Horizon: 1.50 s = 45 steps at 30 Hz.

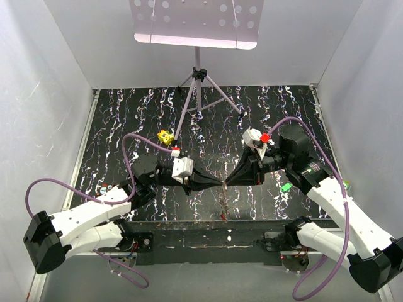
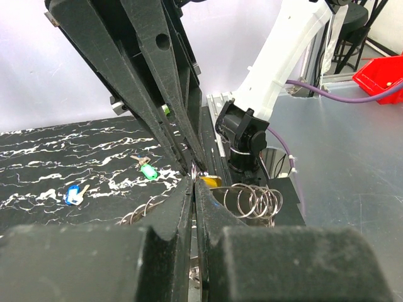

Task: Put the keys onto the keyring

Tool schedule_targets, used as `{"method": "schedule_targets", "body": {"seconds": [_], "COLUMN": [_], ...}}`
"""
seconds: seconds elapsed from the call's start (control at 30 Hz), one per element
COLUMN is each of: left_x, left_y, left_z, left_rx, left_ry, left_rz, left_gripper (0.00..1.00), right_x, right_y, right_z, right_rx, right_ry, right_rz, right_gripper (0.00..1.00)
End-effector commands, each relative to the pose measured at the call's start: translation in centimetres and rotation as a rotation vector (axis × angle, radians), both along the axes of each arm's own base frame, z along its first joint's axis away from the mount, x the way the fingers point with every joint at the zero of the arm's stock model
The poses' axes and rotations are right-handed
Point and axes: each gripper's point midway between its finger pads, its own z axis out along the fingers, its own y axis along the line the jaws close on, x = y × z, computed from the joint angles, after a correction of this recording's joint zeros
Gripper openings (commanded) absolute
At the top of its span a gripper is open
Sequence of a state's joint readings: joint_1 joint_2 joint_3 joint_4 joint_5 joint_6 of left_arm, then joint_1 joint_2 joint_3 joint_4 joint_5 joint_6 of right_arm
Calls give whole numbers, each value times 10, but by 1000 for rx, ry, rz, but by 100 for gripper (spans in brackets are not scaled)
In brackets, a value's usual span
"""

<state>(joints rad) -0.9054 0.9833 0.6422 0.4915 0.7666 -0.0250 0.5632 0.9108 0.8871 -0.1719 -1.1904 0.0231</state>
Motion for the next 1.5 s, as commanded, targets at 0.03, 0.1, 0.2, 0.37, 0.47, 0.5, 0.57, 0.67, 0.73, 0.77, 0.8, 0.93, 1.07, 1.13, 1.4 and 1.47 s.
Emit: {"method": "schedule_targets", "body": {"seconds": [0.03, 0.1, 0.2, 0.37, 0.47, 0.5, 0.57, 0.67, 0.73, 0.77, 0.8, 0.93, 1.07, 1.13, 1.4, 1.47], "left_x": [-4, -3, -3, -3, -4, -4, -6, -7, -8, -8, -8, -8, -9, -9, -11, -11], "left_y": [6, 6, 6, 5, 5, 5, 6, 7, 8, 8, 8, 8, 8, 8, 7, 6], "left_z": [26, 26, 26, 25, 26, 27, 28, 31, 33, 34, 36, 36, 36, 32, 17, 14], "left_rx": [-65, -66, -65, -63, -68, -72, -78, -91, -102, -103, -106, -108, -102, -89, -22, -6], "left_ry": [-66, -69, -68, -64, -64, -66, -72, -82, -89, -90, -91, -94, -94, -89, -89, -89], "left_rz": [9, 11, 11, 4, -1, -3, -6, -9, -9, -9, -9, -11, -15, -18, -41, -41], "left_gripper": [0, 0, 0, 0, 0, 0, 0, 0, 0, 0, 0, 0, 0, 0, 0, 0], "right_x": [-6, -6, -6, -6, -4, -3, -3, -4, -5, -5, -5, -1, 2, 4, 15, 16], "right_y": [-1, -2, -2, 0, 0, 1, 1, 1, 1, 2, 2, 4, 5, 4, -2, -3], "right_z": [13, 13, 15, 17, 16, 16, 14, 7, 2, 0, -2, -4, -3, 1, 14, 15], "right_rx": [28, 26, 31, 36, 28, 24, 10, -18, -35, -44, -51, -60, -63, -57, -39, -37], "right_ry": [-41, -38, -44, -43, -21, -10, 28, 95, 133, 151, 168, 185, 183, 167, 157, 162], "right_rz": [29, 29, 32, 37, 25, 20, 14, 17, 20, 21, 23, 9, -6, -18, -62, -72], "right_gripper": [18, 17, 11, 1, 1, 1, 1, 1, 1, 1, 1, 1, 1, 1, 1, 1]}}
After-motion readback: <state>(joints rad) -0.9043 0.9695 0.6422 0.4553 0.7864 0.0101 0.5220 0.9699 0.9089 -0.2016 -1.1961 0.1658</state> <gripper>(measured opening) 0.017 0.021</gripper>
